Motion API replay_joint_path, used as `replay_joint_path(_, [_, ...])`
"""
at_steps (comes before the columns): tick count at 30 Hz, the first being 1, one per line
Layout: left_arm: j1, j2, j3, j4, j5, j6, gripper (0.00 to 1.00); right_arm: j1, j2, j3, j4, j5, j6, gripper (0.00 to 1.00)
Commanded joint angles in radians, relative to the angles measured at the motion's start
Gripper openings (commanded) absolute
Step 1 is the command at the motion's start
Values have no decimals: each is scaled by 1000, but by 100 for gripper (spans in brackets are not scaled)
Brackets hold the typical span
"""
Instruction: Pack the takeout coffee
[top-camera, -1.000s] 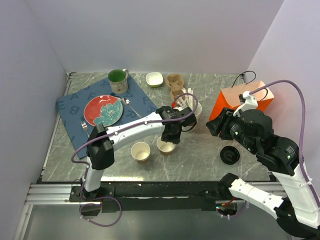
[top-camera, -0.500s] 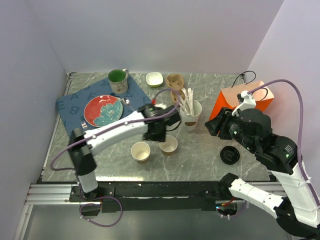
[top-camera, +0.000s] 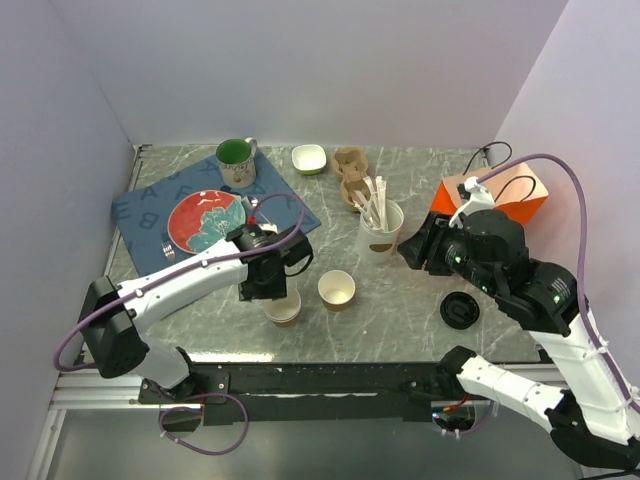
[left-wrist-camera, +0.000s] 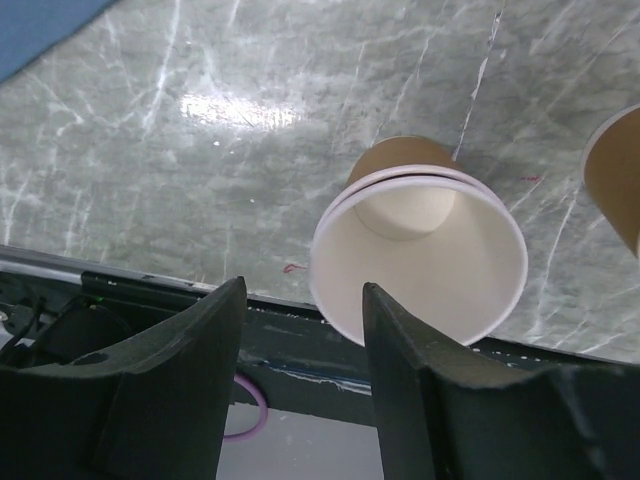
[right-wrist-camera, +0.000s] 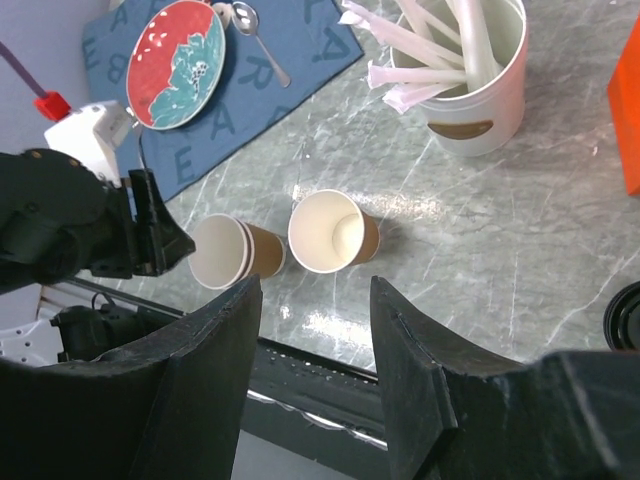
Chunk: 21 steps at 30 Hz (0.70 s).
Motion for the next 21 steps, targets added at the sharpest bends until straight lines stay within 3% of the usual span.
replay_joint_path(1, [3,-27,-56,105,28,-12,56,-5,4,-5,42,-5,-6,56])
replay_joint_path(7, [45,10,-140,128,33,-32,48,-5,0,-3,36,-5,-4,56])
replay_joint_path(9, [68,14,-145,109,15,-39,32,-5,-3,-3,36,-5,-6,56])
replay_joint_path(12, [106,8,-148,43,-37,-68,22,-5,-6,-3,33,-2,-7,56])
replay_joint_path(21, [298,-153,-249,-94,-79,-108,18,-6,3,9,19,-22,-20,56])
